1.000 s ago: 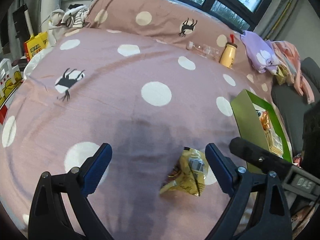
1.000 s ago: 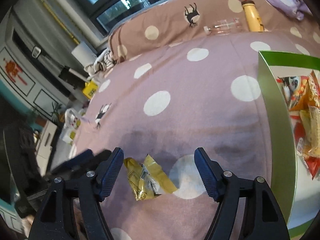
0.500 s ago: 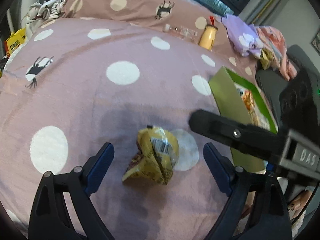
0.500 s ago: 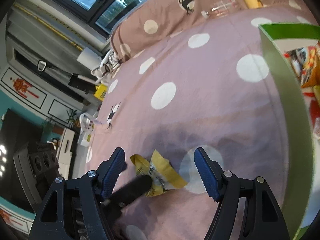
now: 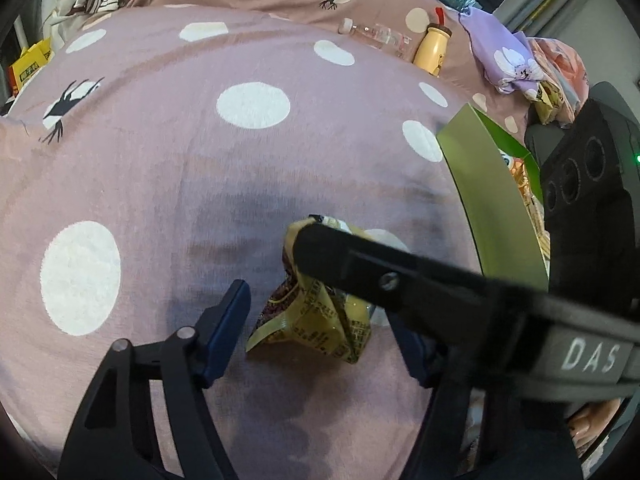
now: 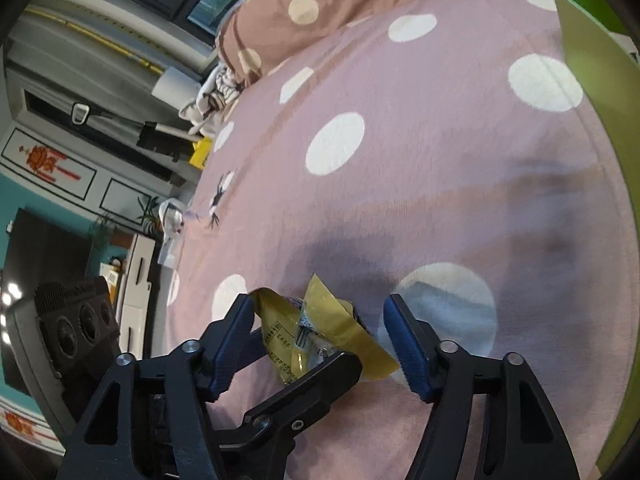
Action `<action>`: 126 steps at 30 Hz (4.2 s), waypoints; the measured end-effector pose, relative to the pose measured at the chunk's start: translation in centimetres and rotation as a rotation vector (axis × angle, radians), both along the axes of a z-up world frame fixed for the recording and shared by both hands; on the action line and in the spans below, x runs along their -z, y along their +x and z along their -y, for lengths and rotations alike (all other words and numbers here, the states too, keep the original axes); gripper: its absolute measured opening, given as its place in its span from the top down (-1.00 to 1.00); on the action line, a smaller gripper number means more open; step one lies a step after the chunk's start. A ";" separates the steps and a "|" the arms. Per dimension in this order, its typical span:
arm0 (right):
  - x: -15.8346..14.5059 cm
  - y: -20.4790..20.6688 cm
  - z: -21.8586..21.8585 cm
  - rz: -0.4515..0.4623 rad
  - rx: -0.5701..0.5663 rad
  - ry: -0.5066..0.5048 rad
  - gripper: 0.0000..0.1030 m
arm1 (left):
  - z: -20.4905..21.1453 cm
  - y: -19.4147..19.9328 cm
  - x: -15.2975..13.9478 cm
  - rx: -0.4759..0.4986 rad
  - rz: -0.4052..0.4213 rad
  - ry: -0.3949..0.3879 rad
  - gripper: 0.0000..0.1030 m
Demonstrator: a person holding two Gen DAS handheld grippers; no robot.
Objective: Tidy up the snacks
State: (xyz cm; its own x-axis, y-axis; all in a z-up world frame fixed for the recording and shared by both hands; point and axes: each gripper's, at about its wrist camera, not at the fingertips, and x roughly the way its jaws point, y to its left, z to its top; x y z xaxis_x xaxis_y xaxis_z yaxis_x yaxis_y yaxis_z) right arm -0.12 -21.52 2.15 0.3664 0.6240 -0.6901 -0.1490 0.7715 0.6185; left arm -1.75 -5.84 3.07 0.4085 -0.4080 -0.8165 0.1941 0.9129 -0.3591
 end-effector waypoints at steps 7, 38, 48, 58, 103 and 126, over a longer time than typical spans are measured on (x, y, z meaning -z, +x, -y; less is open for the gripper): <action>0.7 0.2 -0.2 -0.004 -0.014 0.029 -0.17 | 0.4 0.1 0.4 0.010 0.000 0.003 -0.11; -6.0 -3.6 0.0 0.251 0.014 0.030 -0.14 | 0.9 -3.1 -5.9 0.064 0.288 -0.024 0.10; -8.8 -4.8 0.9 0.339 0.018 0.017 -0.14 | 2.3 -4.0 -8.5 0.106 0.365 -0.016 0.11; -10.6 -5.0 4.9 0.378 0.083 0.020 -0.14 | 6.1 -3.6 -10.4 0.191 0.401 -0.005 0.11; -9.3 -6.0 22.7 0.231 0.454 -0.004 -0.14 | 23.9 -1.3 -9.3 0.499 0.249 -0.046 0.14; -6.5 -4.0 23.2 0.091 0.444 -0.008 -0.14 | 24.2 0.4 -6.4 0.467 0.099 -0.061 0.13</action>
State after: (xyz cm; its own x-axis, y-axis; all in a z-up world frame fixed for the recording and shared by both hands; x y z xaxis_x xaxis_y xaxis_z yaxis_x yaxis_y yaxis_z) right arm -4.17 -44.74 8.63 0.6568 0.3873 -0.6470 0.1437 0.7780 0.6116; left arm -1.34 -30.02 9.50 0.2448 -0.6127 -0.7514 0.6145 0.6975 -0.3685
